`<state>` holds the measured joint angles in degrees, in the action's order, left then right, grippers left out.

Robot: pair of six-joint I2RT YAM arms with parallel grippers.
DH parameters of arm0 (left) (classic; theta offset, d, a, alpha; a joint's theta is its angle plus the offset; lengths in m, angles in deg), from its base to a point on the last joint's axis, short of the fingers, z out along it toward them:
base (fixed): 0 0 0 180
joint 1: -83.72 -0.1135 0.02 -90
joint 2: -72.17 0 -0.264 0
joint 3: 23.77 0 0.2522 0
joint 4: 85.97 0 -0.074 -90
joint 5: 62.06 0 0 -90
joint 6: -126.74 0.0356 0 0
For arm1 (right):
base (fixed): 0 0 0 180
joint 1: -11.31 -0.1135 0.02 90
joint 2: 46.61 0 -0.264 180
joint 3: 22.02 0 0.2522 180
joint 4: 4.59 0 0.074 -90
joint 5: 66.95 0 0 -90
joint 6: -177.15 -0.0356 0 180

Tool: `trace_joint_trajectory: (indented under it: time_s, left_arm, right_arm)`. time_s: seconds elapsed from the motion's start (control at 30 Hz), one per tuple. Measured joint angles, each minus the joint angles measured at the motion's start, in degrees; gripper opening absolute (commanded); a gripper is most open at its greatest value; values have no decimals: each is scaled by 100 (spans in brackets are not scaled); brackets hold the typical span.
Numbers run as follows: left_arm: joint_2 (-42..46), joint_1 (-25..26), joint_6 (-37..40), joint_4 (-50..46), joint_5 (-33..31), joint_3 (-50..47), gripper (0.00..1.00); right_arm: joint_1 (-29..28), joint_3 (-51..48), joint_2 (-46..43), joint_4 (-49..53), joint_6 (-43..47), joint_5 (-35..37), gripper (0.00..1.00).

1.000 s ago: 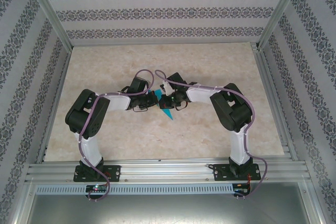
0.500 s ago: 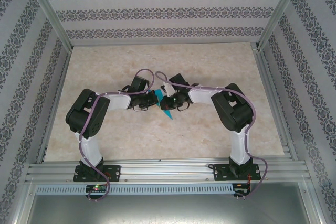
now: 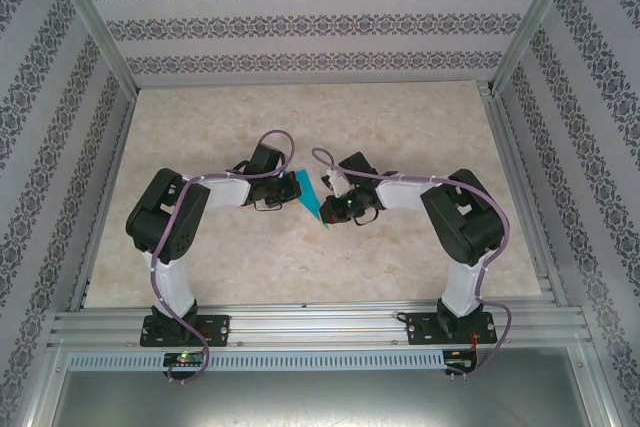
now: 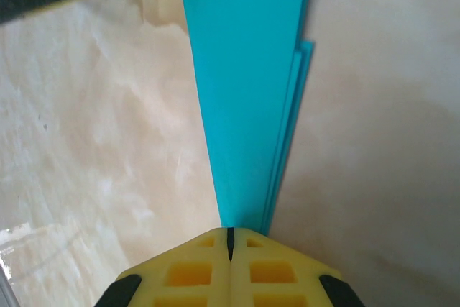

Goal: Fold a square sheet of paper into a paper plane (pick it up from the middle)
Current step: Fold the wing for the fifth time at the center of the table.

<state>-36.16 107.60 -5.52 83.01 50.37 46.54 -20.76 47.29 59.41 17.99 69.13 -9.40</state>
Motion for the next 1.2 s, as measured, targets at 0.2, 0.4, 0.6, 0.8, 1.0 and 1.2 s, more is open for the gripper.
trace_joint_trajectory:
  time_s: [0.2, 0.4, 0.6, 0.8, 1.0, 1.2]
  left_arm:
    - [-7, 0, 2, 2, -4, 11, 0]
    - [-9, 0, 2, 2, -2, 11, 0]
    - [-9, 0, 2, 2, -2, 11, 0]
    - [-11, 0, 2, 2, -2, 11, 0]
    - [-26, 0, 0, -37, -4, 37, 0]
    - [-28, 0, 0, -48, -9, 46, 0]
  right_arm:
    - [-15, 247, -103, 323, 2, -9, 0]
    - [-120, 1152, 289, 201, 9, -81, 0]
    - [-146, 1355, 763, 168, 48, -175, 0]
    - [-144, 1423, 1010, 308, 179, -240, 0]
    - [-114, 1220, 962, 225, 319, -328, 0]
    - [-103, 557, 566, -109, 334, -356, 0]
